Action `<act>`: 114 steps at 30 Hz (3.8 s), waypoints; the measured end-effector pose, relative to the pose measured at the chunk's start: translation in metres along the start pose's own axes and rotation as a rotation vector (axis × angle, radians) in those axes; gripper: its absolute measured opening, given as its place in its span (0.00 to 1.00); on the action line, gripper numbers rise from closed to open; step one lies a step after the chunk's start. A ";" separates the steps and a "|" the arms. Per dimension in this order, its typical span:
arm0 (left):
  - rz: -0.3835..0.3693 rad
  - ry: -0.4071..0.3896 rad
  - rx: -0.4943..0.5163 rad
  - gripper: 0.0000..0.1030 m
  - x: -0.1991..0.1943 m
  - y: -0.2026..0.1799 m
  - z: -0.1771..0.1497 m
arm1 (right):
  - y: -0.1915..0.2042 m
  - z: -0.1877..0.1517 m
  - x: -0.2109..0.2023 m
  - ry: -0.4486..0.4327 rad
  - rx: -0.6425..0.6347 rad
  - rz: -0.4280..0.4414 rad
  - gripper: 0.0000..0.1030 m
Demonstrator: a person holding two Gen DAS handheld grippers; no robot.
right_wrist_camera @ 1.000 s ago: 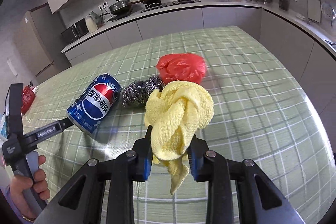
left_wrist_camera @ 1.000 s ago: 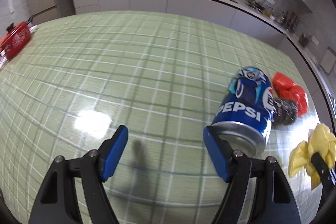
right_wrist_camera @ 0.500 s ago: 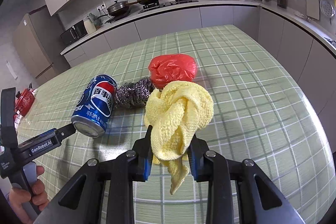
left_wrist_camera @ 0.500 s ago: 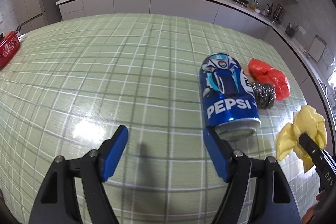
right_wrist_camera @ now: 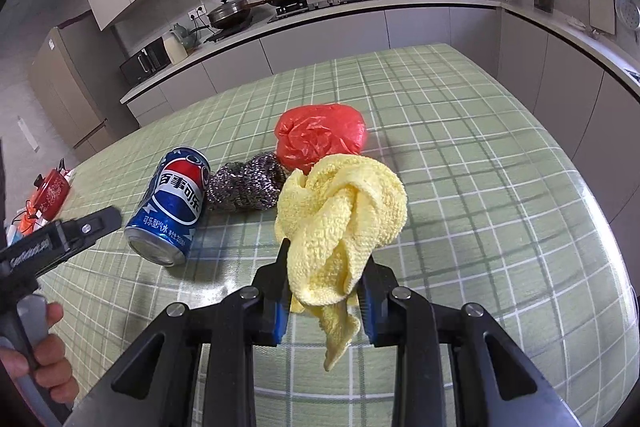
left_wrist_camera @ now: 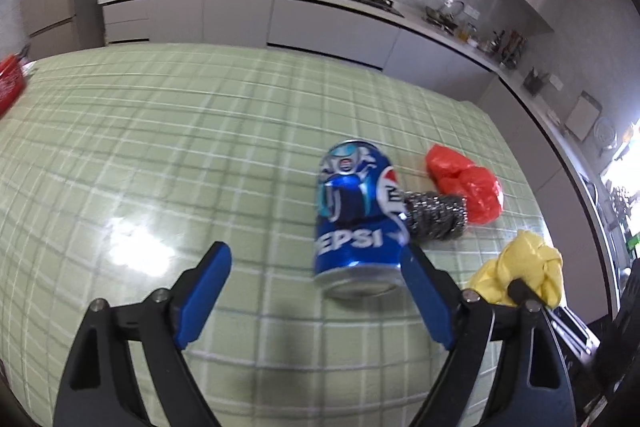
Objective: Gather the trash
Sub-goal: 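Grasp the yellow cloth with the right tool while the left tool grasps the Pepsi can, then carry the Pepsi can and yellow cloth toward the black bucket, then open both tools over the black bucket to drop can and cloth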
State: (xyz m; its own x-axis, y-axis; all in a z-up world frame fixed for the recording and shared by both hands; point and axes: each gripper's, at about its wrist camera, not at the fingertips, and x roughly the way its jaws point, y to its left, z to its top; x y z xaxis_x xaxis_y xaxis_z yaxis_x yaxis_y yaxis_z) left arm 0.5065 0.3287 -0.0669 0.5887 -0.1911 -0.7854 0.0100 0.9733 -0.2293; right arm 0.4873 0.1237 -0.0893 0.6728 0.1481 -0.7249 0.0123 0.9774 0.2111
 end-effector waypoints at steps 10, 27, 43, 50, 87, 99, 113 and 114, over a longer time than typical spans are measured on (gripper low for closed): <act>-0.020 0.075 0.041 0.85 0.050 -0.024 0.008 | -0.006 0.002 0.018 0.037 0.000 0.001 0.30; -0.030 -0.007 -0.003 0.66 0.038 -0.002 0.002 | -0.008 0.002 0.025 0.028 -0.008 0.066 0.24; 0.007 -0.092 -0.016 0.65 -0.023 -0.048 -0.045 | -0.037 0.000 -0.034 -0.035 -0.097 0.174 0.24; 0.008 -0.105 -0.013 0.65 -0.036 -0.072 -0.067 | -0.059 -0.007 -0.062 -0.049 -0.121 0.194 0.24; -0.260 0.054 0.191 0.66 -0.005 -0.427 -0.211 | -0.451 -0.088 -0.219 -0.046 0.078 -0.082 0.24; -0.124 0.217 0.203 0.66 0.072 -0.468 -0.261 | -0.509 -0.105 -0.153 0.108 0.045 -0.021 0.24; -0.006 0.275 0.186 0.72 0.100 -0.491 -0.273 | -0.542 -0.100 -0.128 0.095 0.067 0.007 0.51; -0.009 0.264 0.191 0.72 0.095 -0.493 -0.271 | -0.542 -0.096 -0.132 0.086 0.070 0.005 0.51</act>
State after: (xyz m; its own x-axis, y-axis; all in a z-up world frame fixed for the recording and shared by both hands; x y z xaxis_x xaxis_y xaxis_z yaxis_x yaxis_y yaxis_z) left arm 0.3382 -0.2034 -0.1840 0.3582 -0.2023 -0.9115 0.1806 0.9728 -0.1449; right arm 0.3203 -0.4110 -0.1709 0.6072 0.1681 -0.7766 0.0628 0.9642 0.2578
